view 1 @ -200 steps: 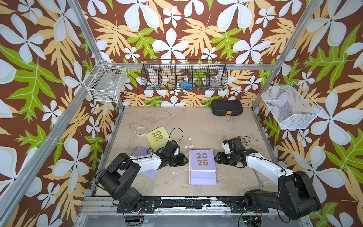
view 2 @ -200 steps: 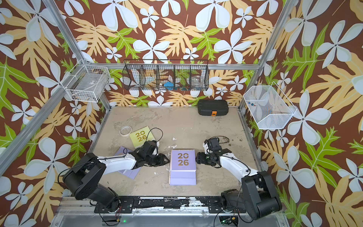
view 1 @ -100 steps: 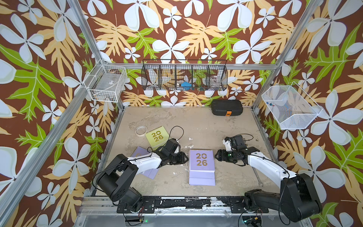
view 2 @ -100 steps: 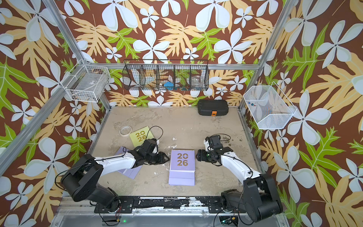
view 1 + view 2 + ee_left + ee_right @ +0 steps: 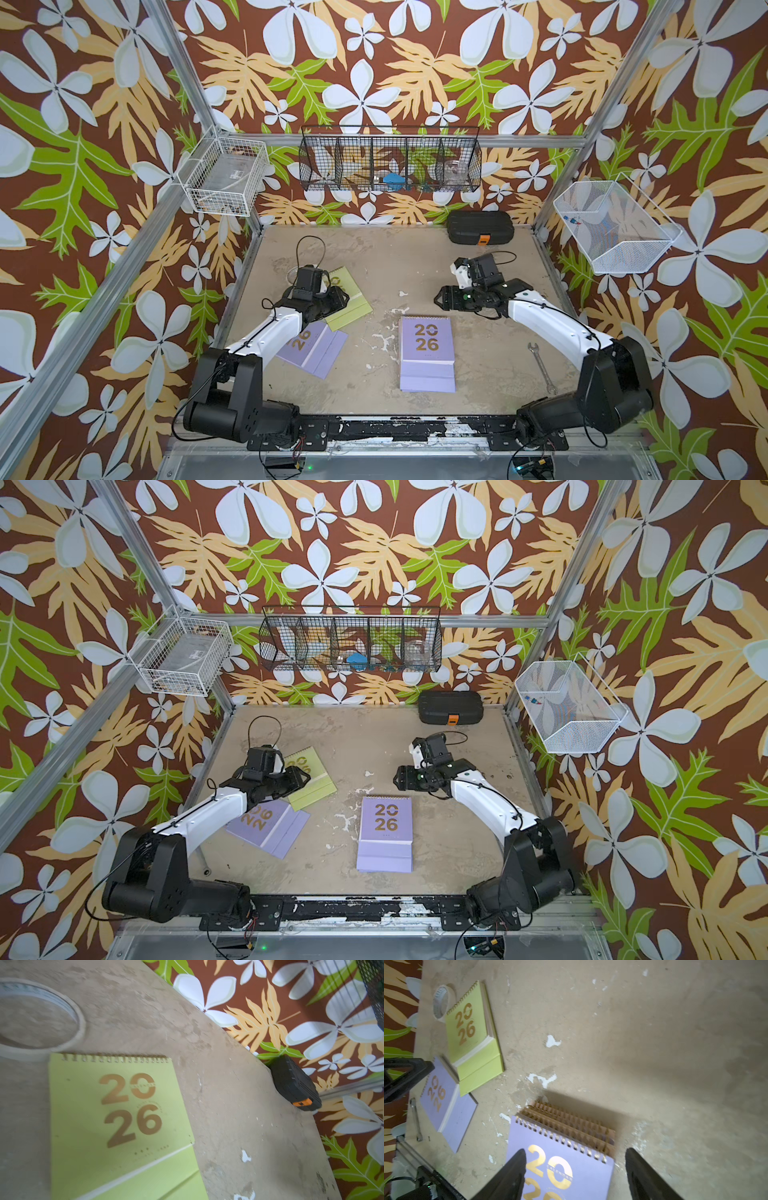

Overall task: Stack the calendars
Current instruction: Pick up the calendar at the center of the board.

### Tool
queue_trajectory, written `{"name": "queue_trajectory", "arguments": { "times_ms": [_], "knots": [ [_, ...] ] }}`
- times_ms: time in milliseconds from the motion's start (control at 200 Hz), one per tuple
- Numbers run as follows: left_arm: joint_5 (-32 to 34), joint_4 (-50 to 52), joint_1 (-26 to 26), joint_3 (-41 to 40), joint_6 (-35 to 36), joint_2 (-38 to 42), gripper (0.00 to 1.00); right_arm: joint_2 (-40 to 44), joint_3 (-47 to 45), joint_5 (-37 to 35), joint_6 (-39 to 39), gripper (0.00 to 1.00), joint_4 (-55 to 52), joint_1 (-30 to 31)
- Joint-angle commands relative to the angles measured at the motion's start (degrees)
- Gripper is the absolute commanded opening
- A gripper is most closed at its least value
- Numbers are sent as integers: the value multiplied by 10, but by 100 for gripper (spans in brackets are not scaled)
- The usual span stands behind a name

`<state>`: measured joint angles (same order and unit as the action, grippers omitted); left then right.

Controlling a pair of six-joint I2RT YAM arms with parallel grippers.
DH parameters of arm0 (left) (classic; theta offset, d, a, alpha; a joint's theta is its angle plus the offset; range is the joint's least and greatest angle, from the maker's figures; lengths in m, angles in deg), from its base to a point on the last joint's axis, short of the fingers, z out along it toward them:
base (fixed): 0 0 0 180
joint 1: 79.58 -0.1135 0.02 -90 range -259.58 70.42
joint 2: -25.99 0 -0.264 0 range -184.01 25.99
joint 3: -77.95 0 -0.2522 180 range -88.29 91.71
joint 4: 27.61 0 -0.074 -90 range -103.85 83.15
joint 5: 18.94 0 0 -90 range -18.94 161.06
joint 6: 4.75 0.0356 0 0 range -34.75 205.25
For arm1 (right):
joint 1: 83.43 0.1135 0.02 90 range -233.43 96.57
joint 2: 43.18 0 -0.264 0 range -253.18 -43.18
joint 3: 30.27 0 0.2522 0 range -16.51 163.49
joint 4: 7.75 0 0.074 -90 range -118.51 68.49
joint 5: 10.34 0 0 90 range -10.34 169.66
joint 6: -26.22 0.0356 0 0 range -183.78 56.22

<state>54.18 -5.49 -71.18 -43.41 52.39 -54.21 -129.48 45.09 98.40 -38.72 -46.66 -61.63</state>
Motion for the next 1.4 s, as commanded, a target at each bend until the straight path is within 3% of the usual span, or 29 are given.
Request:
{"name": "queue_trajectory", "arguments": {
  "times_ms": [0,335,711,1391],
  "knots": [
    [-17,12,-42,6,15,-9,46,-48,55,43,6,76,13,19],
    [-62,-42,-139,24,10,-84,58,-261,266,135,28,78,34,70],
    [-92,-52,-165,79,35,-190,66,-441,447,201,57,82,39,94],
    [-164,-71,-152,86,26,-268,67,-563,508,282,167,87,92,111]
  ]
}}
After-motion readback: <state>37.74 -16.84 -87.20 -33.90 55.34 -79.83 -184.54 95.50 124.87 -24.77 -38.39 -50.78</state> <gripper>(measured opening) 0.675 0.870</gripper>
